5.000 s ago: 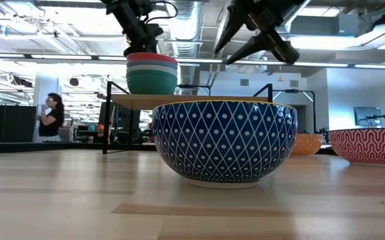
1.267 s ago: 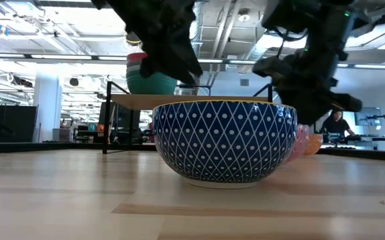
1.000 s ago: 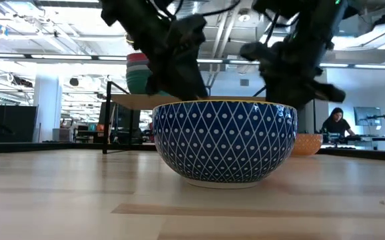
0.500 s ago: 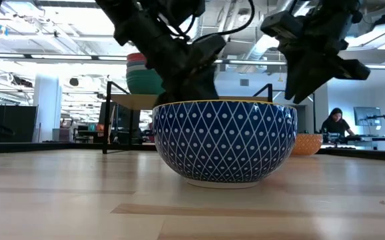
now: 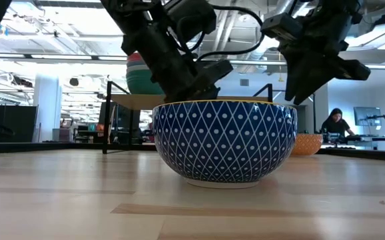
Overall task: Place and stack bowls onto a shelf
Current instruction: Put the dark blue printed bowl to the right on the shelf
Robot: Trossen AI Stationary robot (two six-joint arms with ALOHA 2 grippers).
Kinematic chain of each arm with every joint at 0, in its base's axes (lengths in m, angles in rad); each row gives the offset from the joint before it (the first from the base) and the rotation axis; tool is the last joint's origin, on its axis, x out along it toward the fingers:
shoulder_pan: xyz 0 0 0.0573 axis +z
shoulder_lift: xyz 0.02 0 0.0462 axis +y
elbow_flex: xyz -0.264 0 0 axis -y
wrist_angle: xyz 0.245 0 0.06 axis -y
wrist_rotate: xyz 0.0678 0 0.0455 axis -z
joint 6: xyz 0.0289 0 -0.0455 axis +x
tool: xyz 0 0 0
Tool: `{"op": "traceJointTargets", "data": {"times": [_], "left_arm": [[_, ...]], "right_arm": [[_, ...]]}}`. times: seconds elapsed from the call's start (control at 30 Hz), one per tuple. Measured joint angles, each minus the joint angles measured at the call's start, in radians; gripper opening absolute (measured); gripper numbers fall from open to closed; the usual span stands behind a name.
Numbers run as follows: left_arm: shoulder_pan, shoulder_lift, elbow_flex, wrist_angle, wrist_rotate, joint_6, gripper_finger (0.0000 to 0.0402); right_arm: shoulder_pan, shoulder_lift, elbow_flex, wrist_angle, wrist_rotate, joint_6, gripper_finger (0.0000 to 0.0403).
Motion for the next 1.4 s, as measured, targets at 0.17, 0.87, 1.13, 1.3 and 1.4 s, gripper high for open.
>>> {"op": "traceJointTargets", "data": {"times": [0.17, 0.87, 1.13, 1.3, 1.4], "left_arm": [[0.002, 0.000, -0.001, -0.005, 0.005, 0.029, 0.0054], [0.008, -0.002, 0.101, -0.130, -0.024, 0.163, 0.0003], [0.029, -0.006, 0.304, -0.296, -0.021, 0.298, 0.0002], [0.063, -0.006, 0.435, -0.425, -0.020, 0.392, 0.0002], [0.076, -0.006, 0.505, -0.502, -0.030, 0.431, 0.0002]], "right_arm": [[0.000, 0.001, 0.000, -0.003, 0.005, -0.002, 0.0102], [0.019, 0.000, 0.000, 0.139, 0.127, -0.088, 0.0119], [0.033, -0.030, 0.000, 0.117, 0.153, -0.098, 0.0193], [0.076, -0.080, 0.000, 0.059, 0.199, -0.090, 0.0208], [0.076, -0.108, 0.002, 0.059, 0.222, -0.095, 0.0207]]}}
